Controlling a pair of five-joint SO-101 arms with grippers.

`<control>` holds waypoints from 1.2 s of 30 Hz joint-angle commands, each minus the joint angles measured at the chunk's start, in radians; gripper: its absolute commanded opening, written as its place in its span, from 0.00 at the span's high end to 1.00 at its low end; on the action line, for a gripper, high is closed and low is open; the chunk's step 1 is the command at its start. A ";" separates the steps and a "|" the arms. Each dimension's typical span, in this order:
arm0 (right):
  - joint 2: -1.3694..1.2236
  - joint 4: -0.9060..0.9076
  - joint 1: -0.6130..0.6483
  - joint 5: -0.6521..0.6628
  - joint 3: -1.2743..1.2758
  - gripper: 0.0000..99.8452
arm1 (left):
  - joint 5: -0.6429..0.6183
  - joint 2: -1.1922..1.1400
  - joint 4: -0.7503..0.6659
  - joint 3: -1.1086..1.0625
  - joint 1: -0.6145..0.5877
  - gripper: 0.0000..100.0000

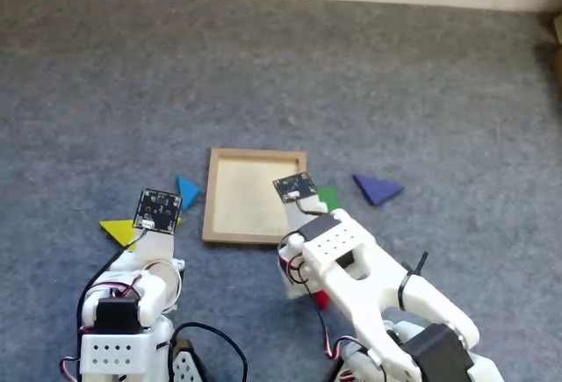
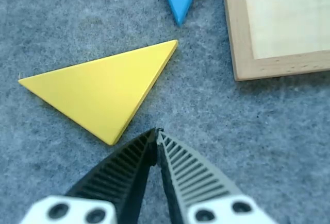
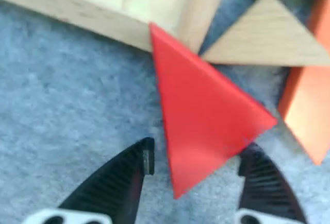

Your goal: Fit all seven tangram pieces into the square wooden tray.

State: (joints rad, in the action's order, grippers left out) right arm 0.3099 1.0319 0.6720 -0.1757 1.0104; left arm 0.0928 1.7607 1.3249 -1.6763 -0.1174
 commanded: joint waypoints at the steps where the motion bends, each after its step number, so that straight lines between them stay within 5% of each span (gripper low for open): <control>1: -0.004 -0.016 -0.033 0.055 -0.039 0.80 | 0.011 0.035 0.011 -0.022 -0.013 0.99; 9: -0.004 -0.018 -0.061 0.064 -0.130 0.80 | 0.011 0.035 0.011 -0.022 -0.013 0.99; 16: -0.002 -0.053 -0.056 0.064 -0.216 0.92 | 0.011 0.035 0.011 -0.022 -0.013 0.99; 36: -0.002 -0.074 -0.018 0.064 -0.392 0.92 | 0.011 0.035 0.011 -0.022 -0.013 0.99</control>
State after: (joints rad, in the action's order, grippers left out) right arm 0.2961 0.9935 0.6644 -0.1235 0.6774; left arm 0.0928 1.7607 1.3249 -1.6763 -0.1174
